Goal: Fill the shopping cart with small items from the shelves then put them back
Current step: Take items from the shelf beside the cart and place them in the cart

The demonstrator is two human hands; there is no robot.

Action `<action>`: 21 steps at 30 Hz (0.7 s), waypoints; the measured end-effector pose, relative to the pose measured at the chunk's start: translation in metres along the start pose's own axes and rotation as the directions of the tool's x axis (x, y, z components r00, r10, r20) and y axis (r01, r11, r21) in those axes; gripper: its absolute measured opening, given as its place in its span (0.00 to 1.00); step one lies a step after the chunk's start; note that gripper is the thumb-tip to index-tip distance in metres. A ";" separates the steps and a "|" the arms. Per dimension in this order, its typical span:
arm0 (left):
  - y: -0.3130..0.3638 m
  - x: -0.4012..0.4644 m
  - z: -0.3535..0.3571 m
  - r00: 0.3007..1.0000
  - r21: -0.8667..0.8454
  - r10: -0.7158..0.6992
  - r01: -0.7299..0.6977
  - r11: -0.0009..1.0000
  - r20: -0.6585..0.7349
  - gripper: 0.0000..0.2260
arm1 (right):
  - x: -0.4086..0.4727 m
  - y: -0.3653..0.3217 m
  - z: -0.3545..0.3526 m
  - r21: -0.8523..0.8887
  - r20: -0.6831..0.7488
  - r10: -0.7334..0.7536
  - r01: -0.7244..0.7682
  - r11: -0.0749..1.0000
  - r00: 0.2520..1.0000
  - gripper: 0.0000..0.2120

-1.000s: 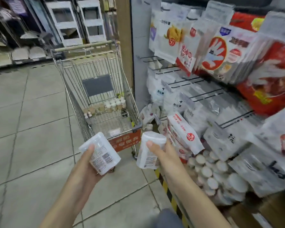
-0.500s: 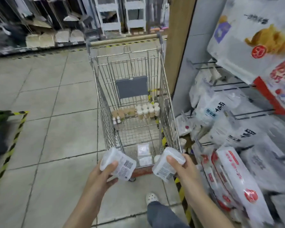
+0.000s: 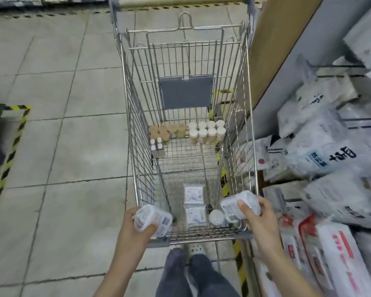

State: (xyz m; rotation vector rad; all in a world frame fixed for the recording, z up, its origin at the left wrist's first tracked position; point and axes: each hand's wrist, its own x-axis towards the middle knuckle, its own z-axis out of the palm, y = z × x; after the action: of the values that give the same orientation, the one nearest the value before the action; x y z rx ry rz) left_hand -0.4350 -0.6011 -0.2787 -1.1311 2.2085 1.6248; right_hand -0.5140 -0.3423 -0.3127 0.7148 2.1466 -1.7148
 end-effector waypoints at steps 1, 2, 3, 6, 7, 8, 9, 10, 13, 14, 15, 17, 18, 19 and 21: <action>-0.005 0.011 0.002 1.000 0.051 -0.023 0.023 0.998 0.001 0.20 | 0.004 0.002 0.006 -0.034 -0.005 -0.001 0.001 0.999 1.000 0.15; -0.011 0.020 0.004 0.999 0.103 -0.048 0.047 0.994 0.006 0.20 | 0.008 0.006 0.013 -0.067 0.006 -0.001 0.001 0.998 1.000 0.16; -0.016 0.029 0.007 0.998 0.149 -0.064 0.061 0.987 0.019 0.21 | 0.012 0.010 0.022 -0.102 0.036 0.008 -0.004 0.995 0.999 0.17; -0.032 0.053 0.019 0.994 0.259 -0.088 0.067 0.964 0.068 0.23 | 0.023 0.032 0.055 -0.247 0.184 0.058 -0.011 0.969 0.981 0.22; -0.036 0.062 0.023 0.993 0.299 -0.087 0.059 0.952 0.082 0.23 | 0.027 0.039 0.067 -0.290 0.241 0.078 -0.005 0.957 0.967 0.23; -0.042 0.071 0.028 0.993 0.339 -0.079 0.044 0.940 0.090 0.23 | 0.031 0.045 0.080 -0.323 0.295 0.096 0.005 0.946 0.951 0.23; -0.049 0.079 0.033 0.993 0.387 -0.067 0.023 0.922 0.099 0.23 | 0.036 0.052 0.092 -0.345 0.346 0.110 0.018 0.938 0.932 0.23; -0.055 0.087 0.040 0.993 0.434 -0.050 -0.002 0.901 0.107 0.23 | 0.040 0.059 0.103 -0.367 0.391 0.133 0.021 0.930 0.911 0.23; -0.072 0.107 0.059 0.981 0.645 -0.037 -0.098 0.758 0.193 0.23 | 0.054 0.087 0.131 -0.444 0.440 0.222 -0.004 0.896 0.870 0.22; -0.078 0.113 0.066 0.972 0.711 -0.049 -0.135 0.690 0.231 0.26 | 0.059 0.095 0.138 -0.465 0.433 0.233 -0.006 0.885 0.870 0.22; -0.083 0.119 0.071 0.962 0.763 -0.056 -0.175 0.623 0.266 0.29 | 0.064 0.102 0.145 -0.490 0.432 0.241 0.002 0.872 0.869 0.24; -0.095 0.132 0.082 0.943 0.834 -0.080 -0.243 0.496 0.322 0.30 | 0.075 0.112 0.157 -0.539 0.435 0.267 0.011 0.842 0.860 0.28; -0.098 0.137 0.086 0.933 0.857 -0.115 -0.259 0.445 0.341 0.29 | 0.080 0.117 0.163 -0.566 0.441 0.281 0.021 0.824 0.852 0.28; -0.102 0.143 0.089 0.921 0.875 -0.156 -0.270 0.401 0.356 0.27 | 0.084 0.120 0.169 -0.585 0.455 0.282 0.045 0.810 0.844 0.26; -0.109 0.155 0.095 0.899 0.894 -0.220 -0.294 0.339 0.379 0.26 | 0.091 0.130 0.181 -0.620 0.473 0.276 0.094 0.779 0.836 0.23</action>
State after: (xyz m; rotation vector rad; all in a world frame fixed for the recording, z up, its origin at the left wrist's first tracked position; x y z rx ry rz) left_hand -0.4975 -0.6026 -0.4811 -0.2709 2.2017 0.2241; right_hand -0.5310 -0.4784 -0.5105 0.1090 2.0054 -0.8728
